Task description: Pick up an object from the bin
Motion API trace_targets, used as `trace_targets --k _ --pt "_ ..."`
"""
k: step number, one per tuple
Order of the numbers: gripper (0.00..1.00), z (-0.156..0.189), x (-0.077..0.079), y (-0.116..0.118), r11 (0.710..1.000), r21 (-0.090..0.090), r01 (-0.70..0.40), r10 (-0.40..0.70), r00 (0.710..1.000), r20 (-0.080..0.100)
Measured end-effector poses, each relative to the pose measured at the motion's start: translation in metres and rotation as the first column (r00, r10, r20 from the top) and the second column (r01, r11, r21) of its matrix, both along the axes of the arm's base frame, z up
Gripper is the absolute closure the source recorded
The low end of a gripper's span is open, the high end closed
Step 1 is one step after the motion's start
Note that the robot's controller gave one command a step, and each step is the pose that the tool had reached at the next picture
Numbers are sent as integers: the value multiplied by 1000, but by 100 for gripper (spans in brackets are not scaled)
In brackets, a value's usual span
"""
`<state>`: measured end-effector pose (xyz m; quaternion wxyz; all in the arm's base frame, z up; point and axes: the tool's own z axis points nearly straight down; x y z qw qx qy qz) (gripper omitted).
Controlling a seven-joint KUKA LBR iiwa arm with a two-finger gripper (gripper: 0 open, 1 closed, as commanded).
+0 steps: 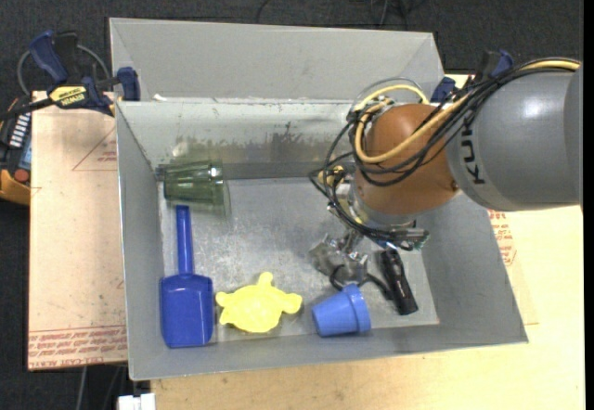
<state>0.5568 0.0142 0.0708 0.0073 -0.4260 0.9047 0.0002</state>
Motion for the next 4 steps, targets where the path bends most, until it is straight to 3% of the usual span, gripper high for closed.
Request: trace_targets --k 1,2,4 --pt "100 -1 -48 42 999 2 50 -50 999 -9" --pt "100 0 -35 22 997 3 78 -78 997 1" --pt "100 0 -35 22 997 3 76 -76 997 2"
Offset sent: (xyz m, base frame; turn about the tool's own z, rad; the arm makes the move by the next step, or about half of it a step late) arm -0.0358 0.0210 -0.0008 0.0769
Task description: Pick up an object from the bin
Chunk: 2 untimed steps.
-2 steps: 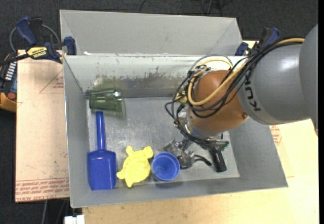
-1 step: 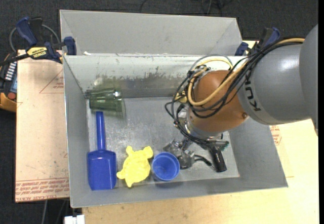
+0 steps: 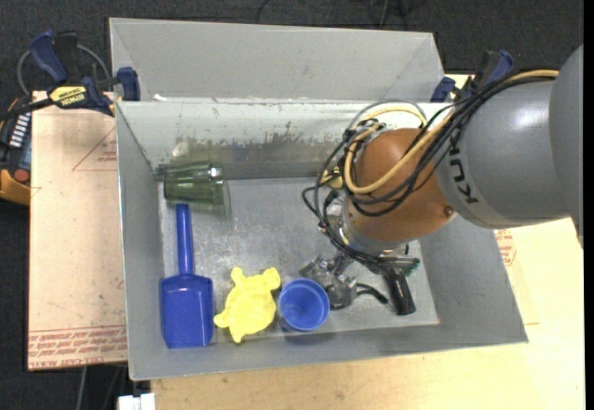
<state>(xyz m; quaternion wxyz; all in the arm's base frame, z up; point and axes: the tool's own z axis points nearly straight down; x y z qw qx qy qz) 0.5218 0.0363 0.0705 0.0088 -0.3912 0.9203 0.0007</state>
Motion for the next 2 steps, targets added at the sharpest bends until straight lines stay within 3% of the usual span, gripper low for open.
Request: trace_targets --k 2 --pt "100 0 0 0 1000 0 0 0 1000 0"
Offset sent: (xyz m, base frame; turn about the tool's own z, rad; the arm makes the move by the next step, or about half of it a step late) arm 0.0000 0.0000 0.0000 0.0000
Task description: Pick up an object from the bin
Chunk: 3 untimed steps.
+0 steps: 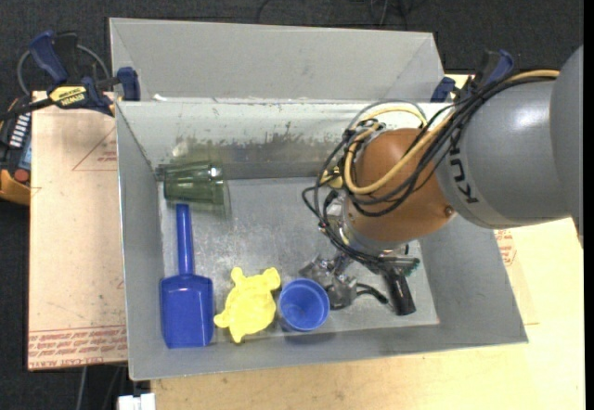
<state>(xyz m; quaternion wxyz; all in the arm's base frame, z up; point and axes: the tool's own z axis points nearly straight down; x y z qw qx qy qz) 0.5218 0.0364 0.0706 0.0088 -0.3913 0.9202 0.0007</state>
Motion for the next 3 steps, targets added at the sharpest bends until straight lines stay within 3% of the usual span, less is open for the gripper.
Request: trace_targets --k 3 --pt "100 0 0 0 1000 0 0 0 1000 0"
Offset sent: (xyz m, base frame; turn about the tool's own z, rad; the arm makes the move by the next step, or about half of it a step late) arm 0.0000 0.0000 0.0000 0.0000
